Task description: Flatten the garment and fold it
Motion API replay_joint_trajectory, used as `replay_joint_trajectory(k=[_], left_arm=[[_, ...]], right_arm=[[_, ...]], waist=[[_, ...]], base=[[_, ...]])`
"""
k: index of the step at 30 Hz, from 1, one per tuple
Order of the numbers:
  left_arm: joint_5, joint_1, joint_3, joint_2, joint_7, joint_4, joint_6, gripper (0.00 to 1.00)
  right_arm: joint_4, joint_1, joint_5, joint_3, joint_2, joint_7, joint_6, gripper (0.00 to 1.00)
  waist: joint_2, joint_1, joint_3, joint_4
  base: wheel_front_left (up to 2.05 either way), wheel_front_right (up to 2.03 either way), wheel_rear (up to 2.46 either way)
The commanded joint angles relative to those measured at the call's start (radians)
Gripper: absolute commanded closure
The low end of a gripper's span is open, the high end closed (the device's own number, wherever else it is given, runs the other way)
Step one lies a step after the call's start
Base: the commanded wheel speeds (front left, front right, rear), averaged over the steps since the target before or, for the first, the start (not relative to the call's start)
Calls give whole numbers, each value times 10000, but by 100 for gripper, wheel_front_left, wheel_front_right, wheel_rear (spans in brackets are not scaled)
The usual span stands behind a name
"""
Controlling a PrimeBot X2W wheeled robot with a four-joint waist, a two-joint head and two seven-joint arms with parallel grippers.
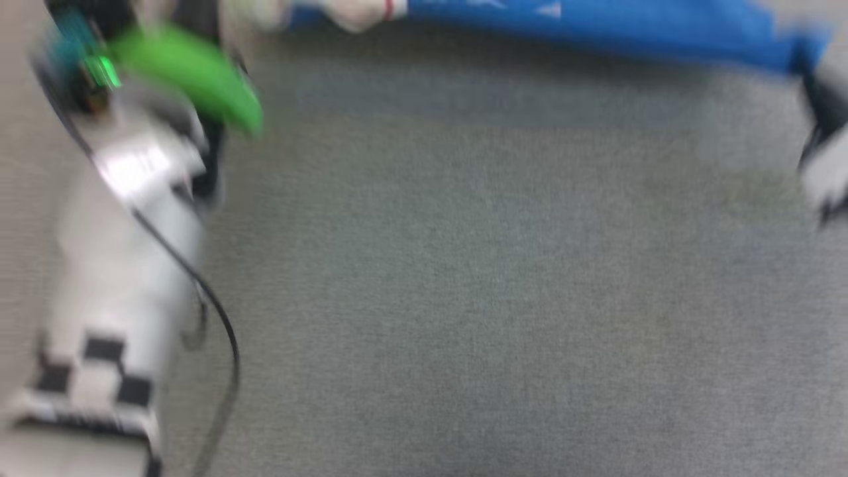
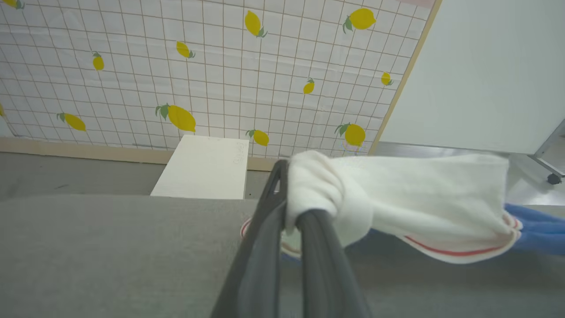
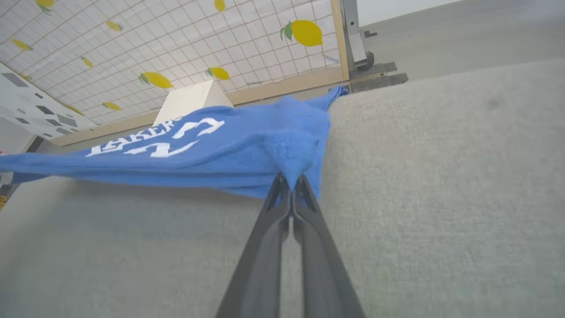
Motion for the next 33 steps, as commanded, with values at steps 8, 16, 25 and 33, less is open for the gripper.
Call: replay_joint_trajectory(k=[8,16,25,33], left_arm=[[-1278,4738,84,220,1114,-1770,107,100],[-2419,8884,-35,953,4300,-4237,1530,100],[-3041,11165,-560,2175,7982,-6844,3213,100],[-3583,12207,-390,2810,9366,-8488,4132,100]], right_arm=[[-837,4189,76,-536,181,-134,-17,100],[-1544,6365,-282,-516,-15,685,-17,100],[-2144,8066,-677,-623,-148,2607,-17,100],[-2639,8831,-863,-1080,120,4263,-17,100]], waist=[[0,1,-2695,471],[0,1,-3383,153],[0,1,-3700,215],[0,1,-3801,176]], base=[[0,0,0],[0,0,0],[0,0,0],[0,0,0]])
